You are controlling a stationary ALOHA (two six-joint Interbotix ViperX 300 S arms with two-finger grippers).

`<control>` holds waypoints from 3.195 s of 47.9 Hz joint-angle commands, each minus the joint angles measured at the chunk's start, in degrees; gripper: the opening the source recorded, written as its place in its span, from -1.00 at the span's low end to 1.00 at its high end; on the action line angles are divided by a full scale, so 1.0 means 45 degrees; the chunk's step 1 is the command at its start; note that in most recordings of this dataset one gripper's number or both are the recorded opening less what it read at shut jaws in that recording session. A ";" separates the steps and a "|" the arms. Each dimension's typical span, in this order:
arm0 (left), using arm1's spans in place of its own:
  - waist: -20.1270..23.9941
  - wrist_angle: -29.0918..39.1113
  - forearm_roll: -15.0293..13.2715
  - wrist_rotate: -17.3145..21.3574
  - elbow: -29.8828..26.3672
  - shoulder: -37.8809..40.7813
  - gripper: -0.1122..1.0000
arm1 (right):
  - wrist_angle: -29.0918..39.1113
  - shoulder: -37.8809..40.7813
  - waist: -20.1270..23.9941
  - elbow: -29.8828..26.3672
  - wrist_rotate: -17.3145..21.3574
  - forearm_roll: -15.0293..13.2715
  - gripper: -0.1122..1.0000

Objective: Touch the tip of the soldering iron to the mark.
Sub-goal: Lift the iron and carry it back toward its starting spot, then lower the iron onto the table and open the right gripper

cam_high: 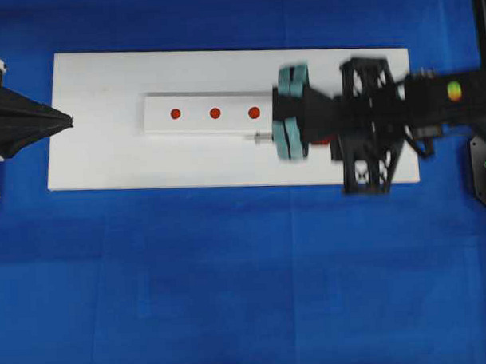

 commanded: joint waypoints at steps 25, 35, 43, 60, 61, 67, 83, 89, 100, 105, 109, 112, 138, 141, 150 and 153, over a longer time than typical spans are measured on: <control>0.0000 -0.0313 0.0020 -0.0156 -0.0156 0.0039 -0.80 | -0.0137 0.0059 0.4199 -0.0137 0.4766 -0.0098 -0.68; 0.0000 -0.0332 0.0020 -0.0195 -0.0156 0.0039 -0.80 | -0.0547 0.0215 0.4199 -0.0215 0.4766 -0.0527 -0.68; 0.0000 -0.0332 0.0020 -0.0234 -0.0156 0.0039 -0.80 | -0.0937 0.0723 0.3926 -0.0723 0.4492 -0.0742 -0.68; 0.0000 -0.0352 0.0020 -0.0234 -0.0156 0.0039 -0.80 | -0.0996 0.2773 0.3223 -0.3359 0.2793 -0.0742 -0.68; 0.0000 -0.0352 0.0020 -0.0234 -0.0156 0.0039 -0.80 | -0.0996 0.2891 0.3203 -0.3516 0.2715 -0.0742 -0.68; -0.0020 -0.0352 0.0020 -0.0234 -0.0156 0.0039 -0.80 | -0.0977 0.3418 0.3066 -0.4277 0.2383 -0.0723 -0.68; 0.0000 -0.0352 0.0020 -0.0234 -0.0156 0.0039 -0.80 | -0.0977 0.4082 0.2969 -0.5117 0.2363 -0.0645 -0.68; -0.0020 -0.0352 0.0020 -0.0234 -0.0156 0.0039 -0.80 | -0.1016 0.4121 0.2969 -0.5059 0.2422 -0.0645 -0.68; 0.0000 -0.0352 0.0020 -0.0234 -0.0156 0.0039 -0.80 | -0.1367 0.4395 0.2949 -0.4727 0.2559 -0.0566 -0.68; 0.0000 -0.0352 0.0020 -0.0234 -0.0137 0.0039 -0.80 | -0.1914 0.4531 0.2949 -0.4492 0.2676 -0.0527 -0.68; -0.0020 -0.0352 0.0039 -0.0254 -0.0156 0.0039 -0.80 | -0.2461 0.4668 0.2949 -0.4238 0.2695 -0.0352 -0.68; 0.0000 -0.0352 0.0039 -0.0273 -0.0156 0.0039 -0.80 | -0.2969 0.4805 0.2949 -0.4043 0.2695 -0.0156 -0.68; 0.0000 -0.0332 0.0020 -0.0273 -0.0156 0.0039 -0.80 | -0.6523 0.6328 0.2969 -0.3086 0.3398 0.0430 -0.68; 0.0000 -0.0313 0.0020 -0.0273 -0.0156 0.0059 -0.80 | -0.6738 0.6523 0.2949 -0.3027 0.3379 0.0508 -0.68; 0.0000 -0.0293 0.0020 -0.0273 -0.0137 0.0039 -0.80 | -0.7168 0.6836 0.2969 -0.2949 0.3359 0.0527 -0.68; 0.0000 -0.0293 0.0020 -0.0273 -0.0137 0.0039 -0.80 | -0.7324 0.6895 0.2969 -0.2910 0.3359 0.0547 -0.68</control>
